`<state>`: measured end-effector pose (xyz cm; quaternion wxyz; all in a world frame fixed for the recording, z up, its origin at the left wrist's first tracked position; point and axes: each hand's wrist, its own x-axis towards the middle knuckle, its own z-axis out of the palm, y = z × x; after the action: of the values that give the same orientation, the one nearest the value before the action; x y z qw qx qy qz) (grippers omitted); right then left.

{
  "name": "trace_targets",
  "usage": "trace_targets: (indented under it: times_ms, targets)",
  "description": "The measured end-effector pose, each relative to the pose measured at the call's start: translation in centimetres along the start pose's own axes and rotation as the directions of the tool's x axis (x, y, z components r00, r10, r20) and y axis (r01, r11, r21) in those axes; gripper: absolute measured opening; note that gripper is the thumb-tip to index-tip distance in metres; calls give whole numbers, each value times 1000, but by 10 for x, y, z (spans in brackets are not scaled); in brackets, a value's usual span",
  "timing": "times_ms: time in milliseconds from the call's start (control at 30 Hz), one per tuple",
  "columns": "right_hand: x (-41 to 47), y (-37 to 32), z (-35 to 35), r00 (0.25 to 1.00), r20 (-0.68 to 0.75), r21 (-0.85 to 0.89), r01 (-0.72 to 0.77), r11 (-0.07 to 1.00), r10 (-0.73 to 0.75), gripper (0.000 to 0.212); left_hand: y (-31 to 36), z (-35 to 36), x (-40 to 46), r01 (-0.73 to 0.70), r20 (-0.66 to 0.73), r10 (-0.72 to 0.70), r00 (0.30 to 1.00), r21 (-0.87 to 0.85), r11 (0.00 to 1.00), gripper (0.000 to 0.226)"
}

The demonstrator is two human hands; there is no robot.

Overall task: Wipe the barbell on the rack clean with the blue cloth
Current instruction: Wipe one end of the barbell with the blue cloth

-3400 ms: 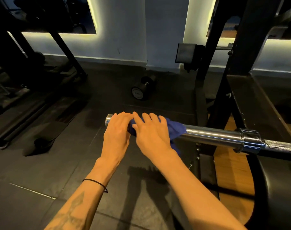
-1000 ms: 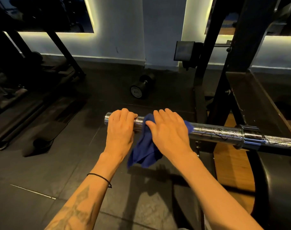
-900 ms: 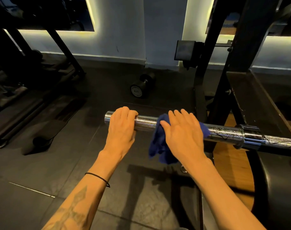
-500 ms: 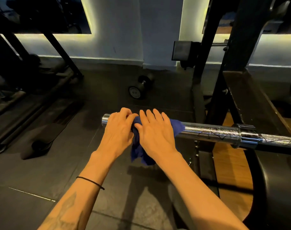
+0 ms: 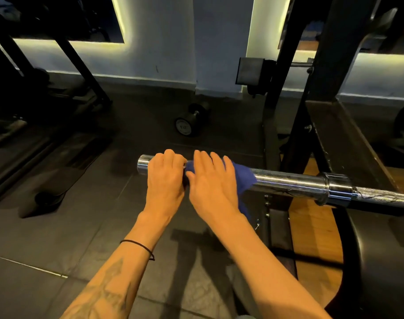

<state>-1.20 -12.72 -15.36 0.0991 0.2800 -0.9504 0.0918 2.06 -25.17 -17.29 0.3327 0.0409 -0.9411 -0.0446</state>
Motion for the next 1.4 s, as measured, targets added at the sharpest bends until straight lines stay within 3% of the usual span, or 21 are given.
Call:
trace_targets:
  times_ms: [67,167,267,400,567,700,833,1000,1100,1200,1400]
  targets:
    - [6,-6,2,1000,18,25,11,1000,-12,55,-2,3,0,-8,-3,8,1000,38,999,30]
    - [3,8,-3,1000,-19,2,15,1000,-15,52,-10,-5,2,-86,120,81,989,30,996,47]
    - [-7,35,-5,997,-62,-10,-53,999,52,50,-19,-19,10,-150,251,145,957,0,989,63]
    - [-20,46,-1,988,-75,-25,-141,990,139,52,-23,-22,14,-155,320,164,933,-55,986,66]
    - [-3,8,-2,998,-25,1,-58,998,58,48,-17,-15,15,-66,307,90,948,-89,994,59]
    - [7,-15,5,999,11,15,37,999,-37,57,-8,-11,9,-70,155,85,984,-103,992,42]
    - [-11,8,2,998,-30,-39,52,998,-54,63,-2,-8,2,-36,54,38,998,-40,999,47]
    - [-28,43,-5,987,-133,-48,-98,994,91,57,-13,-13,2,-71,234,79,969,-41,997,68]
    - [-26,41,-6,987,-91,-36,-133,990,130,58,-24,-16,4,-135,283,158,946,-101,986,66]
    - [-18,23,-6,995,-28,-52,-92,994,91,62,-31,-15,3,-161,322,198,926,-137,977,61]
    - [10,-8,-1,993,109,-13,40,999,-38,61,-19,-19,6,-5,287,66,956,-208,978,46]
